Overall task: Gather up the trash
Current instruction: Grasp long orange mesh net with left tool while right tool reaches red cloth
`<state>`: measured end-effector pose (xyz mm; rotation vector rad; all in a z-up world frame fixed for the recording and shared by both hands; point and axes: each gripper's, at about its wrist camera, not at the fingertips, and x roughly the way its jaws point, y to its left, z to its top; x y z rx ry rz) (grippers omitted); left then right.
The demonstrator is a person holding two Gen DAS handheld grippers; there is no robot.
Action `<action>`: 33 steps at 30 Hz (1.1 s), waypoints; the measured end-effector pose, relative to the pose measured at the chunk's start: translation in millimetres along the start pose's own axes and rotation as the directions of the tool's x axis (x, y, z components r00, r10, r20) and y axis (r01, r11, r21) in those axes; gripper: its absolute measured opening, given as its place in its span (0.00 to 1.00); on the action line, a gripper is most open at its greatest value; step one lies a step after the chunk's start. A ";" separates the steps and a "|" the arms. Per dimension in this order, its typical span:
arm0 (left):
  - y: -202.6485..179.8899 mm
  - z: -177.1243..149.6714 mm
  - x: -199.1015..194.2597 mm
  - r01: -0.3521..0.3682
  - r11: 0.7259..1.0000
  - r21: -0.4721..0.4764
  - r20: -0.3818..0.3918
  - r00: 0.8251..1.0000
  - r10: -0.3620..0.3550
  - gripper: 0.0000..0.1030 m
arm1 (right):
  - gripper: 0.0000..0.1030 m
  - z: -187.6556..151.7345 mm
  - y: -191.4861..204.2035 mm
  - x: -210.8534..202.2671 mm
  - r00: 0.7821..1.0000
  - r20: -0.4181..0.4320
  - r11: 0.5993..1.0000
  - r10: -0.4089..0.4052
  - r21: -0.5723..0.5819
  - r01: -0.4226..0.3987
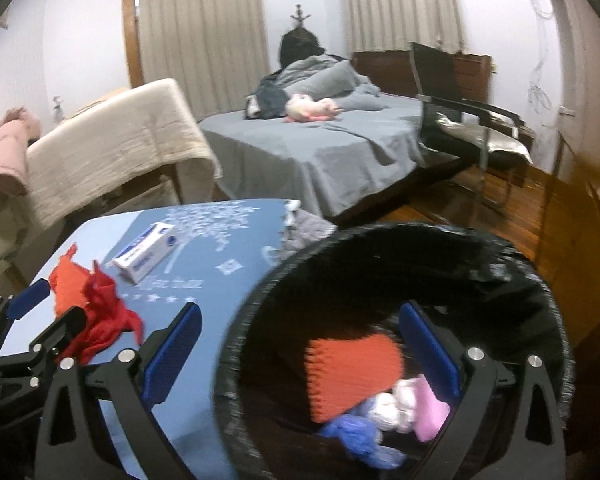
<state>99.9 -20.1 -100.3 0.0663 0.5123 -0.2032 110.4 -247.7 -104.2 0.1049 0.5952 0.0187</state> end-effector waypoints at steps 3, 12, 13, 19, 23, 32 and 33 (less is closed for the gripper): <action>18.3 -3.5 -2.2 -0.041 0.999 -0.026 -0.006 0.999 0.041 0.84 | 0.94 1.4 17.8 7.1 1.000 -0.004 0.999 0.027 -0.019 -0.028; 63.1 -6.4 5.3 -0.138 0.986 -0.092 -0.030 0.990 0.136 0.82 | 0.94 -0.6 56.0 27.1 0.996 -0.011 0.994 0.092 -0.055 -0.093; 67.9 -7.8 7.0 -0.143 0.985 -0.101 -0.038 0.989 0.140 0.81 | 0.94 -1.0 58.8 28.5 0.995 -0.010 0.994 0.098 -0.056 -0.098; 85.4 -10.8 24.6 -0.159 0.977 -0.139 -0.083 0.985 0.149 0.69 | 0.94 -2.7 76.1 40.9 0.993 -0.022 0.989 0.120 -0.081 -0.121; 93.8 -13.6 32.6 -0.161 0.975 -0.156 -0.102 0.984 0.146 0.61 | 0.94 -3.3 83.2 46.0 0.991 -0.030 0.987 0.129 -0.095 -0.132; 108.2 -16.7 53.0 -0.173 0.967 -0.189 -0.170 0.975 0.141 0.43 | 0.94 -5.2 92.6 55.7 0.988 -0.051 0.982 0.144 -0.112 -0.149; 109.2 -17.2 54.7 -0.168 0.967 -0.194 -0.178 0.975 0.133 0.37 | 0.94 -5.2 93.2 56.2 0.988 -0.052 0.982 0.145 -0.113 -0.150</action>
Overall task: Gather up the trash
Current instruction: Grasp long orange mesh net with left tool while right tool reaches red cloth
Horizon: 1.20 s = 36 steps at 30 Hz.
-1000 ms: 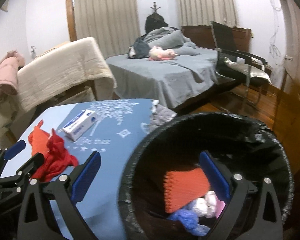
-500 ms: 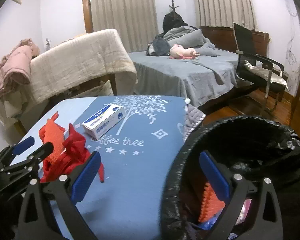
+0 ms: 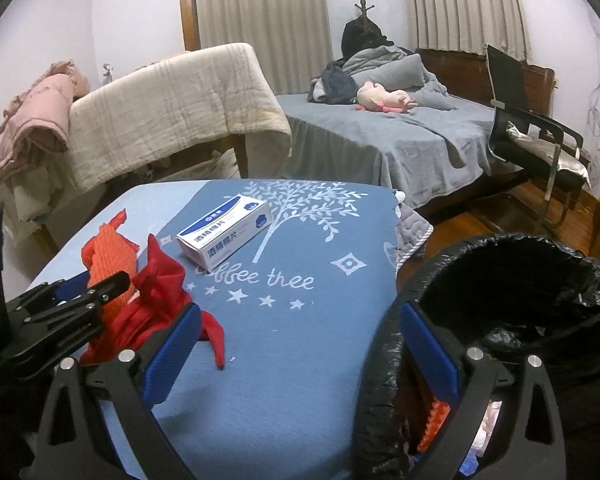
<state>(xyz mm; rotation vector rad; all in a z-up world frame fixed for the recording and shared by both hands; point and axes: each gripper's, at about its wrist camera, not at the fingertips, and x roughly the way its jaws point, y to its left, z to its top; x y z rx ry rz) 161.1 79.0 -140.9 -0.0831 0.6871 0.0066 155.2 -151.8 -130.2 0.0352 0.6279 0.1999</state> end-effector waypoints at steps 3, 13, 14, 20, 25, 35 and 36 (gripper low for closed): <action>4.0 0.7 3.8 0.015 1.000 -0.013 -0.017 1.000 -0.015 0.16 | 0.94 0.5 2.6 2.2 1.000 -0.003 1.000 0.007 -0.001 -0.007; 5.8 7.3 -20.3 0.047 0.999 -0.017 0.056 0.997 -0.046 0.10 | 0.92 0.8 20.7 5.3 0.999 -0.010 0.999 0.049 -0.024 -0.049; 7.2 8.6 -23.4 0.050 0.999 -0.020 0.061 0.997 -0.048 0.10 | 0.92 0.7 22.8 5.1 0.999 -0.010 0.998 0.052 -0.027 -0.052; 19.2 7.3 -41.0 0.055 0.998 -0.010 0.072 0.996 -0.054 0.10 | 0.91 -2.2 34.8 6.0 0.997 -0.016 0.996 0.076 -0.041 -0.077; 32.3 -0.9 -49.5 0.021 1.000 -0.008 0.070 0.997 -0.020 0.10 | 0.90 -2.3 46.8 8.2 0.995 -0.021 0.994 0.098 -0.050 -0.099; 61.7 -5.2 -67.0 -0.008 0.999 -0.045 0.090 0.996 0.012 0.10 | 0.86 -8.3 75.8 12.8 0.990 -0.046 0.985 0.137 -0.096 -0.141; 63.6 -5.2 -69.4 -0.008 0.999 -0.046 0.094 0.996 0.012 0.10 | 0.86 -8.7 77.1 13.0 0.989 -0.048 0.985 0.138 -0.099 -0.143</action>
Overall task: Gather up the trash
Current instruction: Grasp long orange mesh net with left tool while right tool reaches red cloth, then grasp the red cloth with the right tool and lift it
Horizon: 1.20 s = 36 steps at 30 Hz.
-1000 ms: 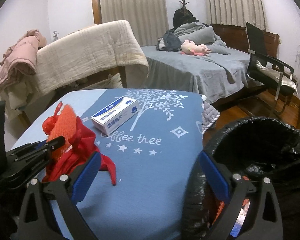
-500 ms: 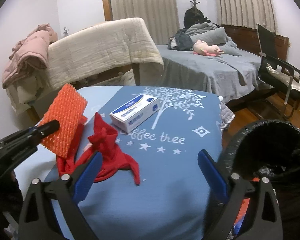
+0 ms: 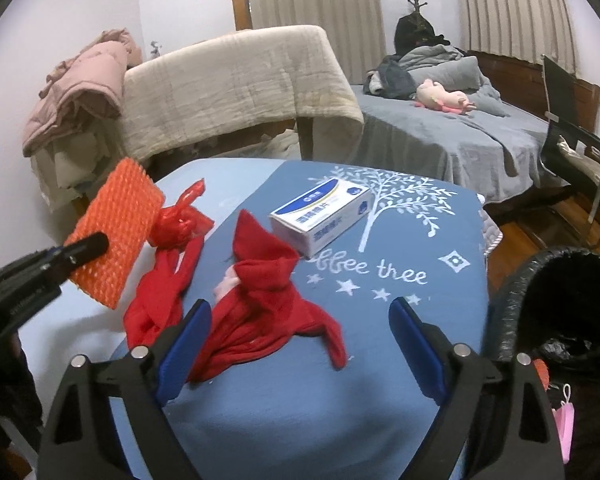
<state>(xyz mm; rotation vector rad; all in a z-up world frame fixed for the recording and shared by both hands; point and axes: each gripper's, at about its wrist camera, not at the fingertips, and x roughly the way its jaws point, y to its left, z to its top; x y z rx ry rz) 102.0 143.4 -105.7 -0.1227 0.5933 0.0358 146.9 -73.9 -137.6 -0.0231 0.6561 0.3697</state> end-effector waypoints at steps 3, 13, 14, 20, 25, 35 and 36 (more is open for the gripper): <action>2.1 -3.1 -2.4 -0.006 1.000 0.010 -0.002 1.000 0.006 0.10 | 0.85 -1.6 3.6 1.0 1.000 -0.007 1.000 0.002 -0.004 -0.002; 22.2 -17.6 -5.7 -0.049 0.999 -0.002 -0.033 0.998 0.049 0.10 | 0.75 -0.4 28.2 -8.3 0.998 0.008 0.998 0.063 -0.020 -0.063; 25.2 -17.4 -6.2 -0.054 0.999 -0.004 -0.034 0.998 0.054 0.10 | 0.73 0.3 32.6 -8.5 0.997 0.008 0.997 0.076 -0.027 -0.076; 39.1 -24.7 -13.9 -0.083 0.997 -0.012 -0.034 0.996 0.082 0.10 | 0.68 -2.0 57.3 -4.9 0.990 -0.010 0.989 0.139 -0.057 -0.139; 50.4 -30.9 -12.0 -0.100 0.995 -0.024 -0.059 0.993 0.099 0.10 | 0.65 -8.5 75.5 9.4 0.983 -0.059 0.982 0.171 -0.070 -0.175; 62.2 -33.3 -10.8 -0.112 0.993 -0.040 -0.071 0.992 0.109 0.10 | 0.52 -16.2 99.9 42.8 0.971 -0.162 0.974 0.174 -0.116 -0.194; 64.2 -33.6 -10.8 -0.115 0.993 -0.041 -0.073 0.991 0.112 0.10 | 0.50 -17.7 100.7 47.1 0.969 -0.178 0.974 0.173 -0.116 -0.195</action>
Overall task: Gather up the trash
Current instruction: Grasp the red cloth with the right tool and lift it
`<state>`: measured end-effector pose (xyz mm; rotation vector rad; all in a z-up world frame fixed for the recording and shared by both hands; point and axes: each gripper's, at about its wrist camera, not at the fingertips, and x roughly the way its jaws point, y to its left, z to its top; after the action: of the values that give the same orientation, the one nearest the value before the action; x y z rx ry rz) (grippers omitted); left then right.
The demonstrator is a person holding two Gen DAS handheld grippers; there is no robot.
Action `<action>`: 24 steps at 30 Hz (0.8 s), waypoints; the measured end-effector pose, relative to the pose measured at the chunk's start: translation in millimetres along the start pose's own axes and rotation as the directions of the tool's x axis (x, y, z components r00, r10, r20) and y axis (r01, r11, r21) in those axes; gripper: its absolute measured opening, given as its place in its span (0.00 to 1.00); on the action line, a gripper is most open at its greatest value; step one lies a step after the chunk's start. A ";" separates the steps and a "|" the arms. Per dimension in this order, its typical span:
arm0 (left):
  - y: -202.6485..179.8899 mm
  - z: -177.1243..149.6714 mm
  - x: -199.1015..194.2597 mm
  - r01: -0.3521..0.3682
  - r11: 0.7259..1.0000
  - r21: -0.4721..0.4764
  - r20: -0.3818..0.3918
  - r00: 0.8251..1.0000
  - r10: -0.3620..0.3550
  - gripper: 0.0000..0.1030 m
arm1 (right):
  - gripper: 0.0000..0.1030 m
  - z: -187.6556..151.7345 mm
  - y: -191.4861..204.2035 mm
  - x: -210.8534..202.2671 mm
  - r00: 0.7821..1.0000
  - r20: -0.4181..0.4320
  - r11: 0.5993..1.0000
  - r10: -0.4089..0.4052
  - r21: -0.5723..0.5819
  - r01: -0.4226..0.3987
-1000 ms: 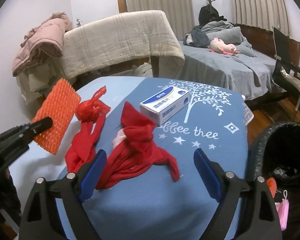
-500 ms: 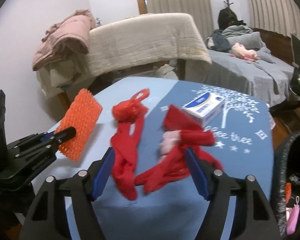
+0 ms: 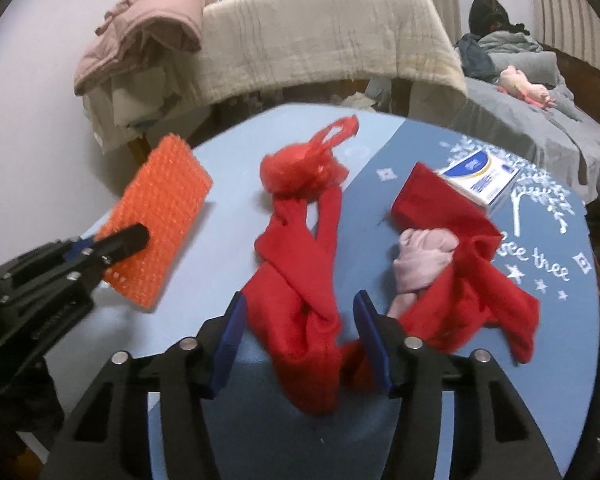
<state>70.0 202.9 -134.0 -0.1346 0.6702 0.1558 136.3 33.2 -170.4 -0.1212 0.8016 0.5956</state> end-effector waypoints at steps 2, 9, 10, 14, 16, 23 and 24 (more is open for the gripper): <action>3.0 -0.2 0.3 -0.005 1.000 -0.003 -0.004 1.000 0.005 0.10 | 0.46 -1.1 -0.7 7.6 1.000 -0.027 1.000 0.000 0.005 0.000; 10.0 -1.2 1.6 -0.014 1.000 -0.021 -0.012 1.000 0.014 0.10 | 0.11 -0.2 -2.5 12.4 0.998 -0.061 0.999 0.033 0.008 -0.033; 10.0 -0.9 1.4 -0.014 1.000 -0.019 -0.009 1.000 0.014 0.10 | 0.10 0.0 -2.4 10.2 0.998 -0.053 0.999 0.038 0.008 -0.038; 7.5 1.3 -0.7 -0.013 1.000 -0.010 0.000 1.000 0.013 0.10 | 0.09 6.0 -1.8 -7.3 0.998 0.002 0.998 0.067 0.010 -0.067; 5.1 2.4 -2.1 -0.010 1.000 -0.009 0.001 1.000 0.010 0.10 | 0.09 10.1 -2.3 -15.5 0.997 0.026 0.997 0.073 0.016 -0.073; -11.4 8.7 -9.0 0.019 1.000 0.007 0.006 1.000 -0.019 0.10 | 0.09 23.0 -11.6 -51.8 0.992 0.102 0.996 0.080 0.028 -0.083; -15.0 10.1 -11.0 0.025 1.000 0.013 0.011 1.000 -0.025 0.10 | 0.09 23.3 -13.3 -57.0 0.991 0.111 0.996 0.079 0.029 -0.083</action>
<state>70.4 188.8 -118.2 -0.1297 0.6582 0.1282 127.5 3.7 -115.4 -0.0246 0.7121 0.6592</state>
